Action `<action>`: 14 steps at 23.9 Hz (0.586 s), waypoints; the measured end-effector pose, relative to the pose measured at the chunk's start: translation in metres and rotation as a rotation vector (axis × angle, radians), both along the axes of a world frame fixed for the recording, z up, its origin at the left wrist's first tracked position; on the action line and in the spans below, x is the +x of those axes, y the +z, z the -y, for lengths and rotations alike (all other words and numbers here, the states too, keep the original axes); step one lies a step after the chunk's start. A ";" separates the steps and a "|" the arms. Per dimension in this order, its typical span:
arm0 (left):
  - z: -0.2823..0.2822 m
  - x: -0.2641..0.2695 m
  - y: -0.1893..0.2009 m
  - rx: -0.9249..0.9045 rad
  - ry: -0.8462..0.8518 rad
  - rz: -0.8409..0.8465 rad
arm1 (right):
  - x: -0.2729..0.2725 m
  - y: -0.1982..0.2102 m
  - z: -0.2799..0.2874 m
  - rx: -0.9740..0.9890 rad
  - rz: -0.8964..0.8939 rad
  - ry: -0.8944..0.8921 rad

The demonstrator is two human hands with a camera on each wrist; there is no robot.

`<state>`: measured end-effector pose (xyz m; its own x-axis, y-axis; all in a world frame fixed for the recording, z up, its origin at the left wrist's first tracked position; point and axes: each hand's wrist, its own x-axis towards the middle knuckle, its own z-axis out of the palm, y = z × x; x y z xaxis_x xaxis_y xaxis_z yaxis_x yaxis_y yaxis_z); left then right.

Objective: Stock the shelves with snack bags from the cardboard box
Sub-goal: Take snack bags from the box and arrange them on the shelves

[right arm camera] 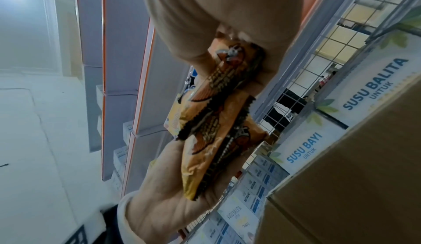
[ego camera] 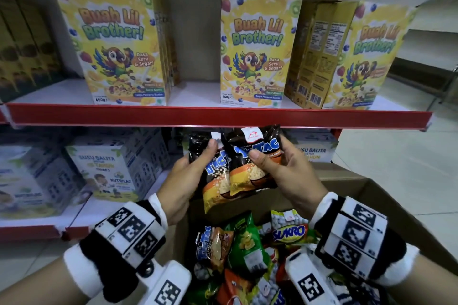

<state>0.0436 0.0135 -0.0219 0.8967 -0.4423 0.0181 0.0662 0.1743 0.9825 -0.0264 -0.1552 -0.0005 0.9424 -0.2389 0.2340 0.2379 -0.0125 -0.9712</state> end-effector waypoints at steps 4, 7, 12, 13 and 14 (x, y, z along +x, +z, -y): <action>0.003 0.003 0.005 0.012 0.133 0.085 | 0.002 0.003 0.001 0.020 0.027 0.017; 0.008 0.011 0.014 -0.011 0.208 0.164 | 0.007 0.006 0.006 0.059 0.030 0.005; 0.021 0.029 0.022 0.013 0.302 0.323 | 0.022 0.006 0.012 0.057 0.061 -0.007; 0.023 0.031 0.024 0.020 0.322 0.369 | 0.024 0.007 0.013 0.045 0.077 -0.014; 0.027 0.037 0.022 0.026 0.331 0.398 | 0.027 0.004 0.016 0.033 0.089 -0.019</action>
<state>0.0805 -0.0137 0.0006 0.9146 -0.1413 0.3790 -0.3681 0.0976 0.9247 0.0008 -0.1709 0.0036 0.9136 -0.2657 0.3078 0.3230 0.0141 -0.9463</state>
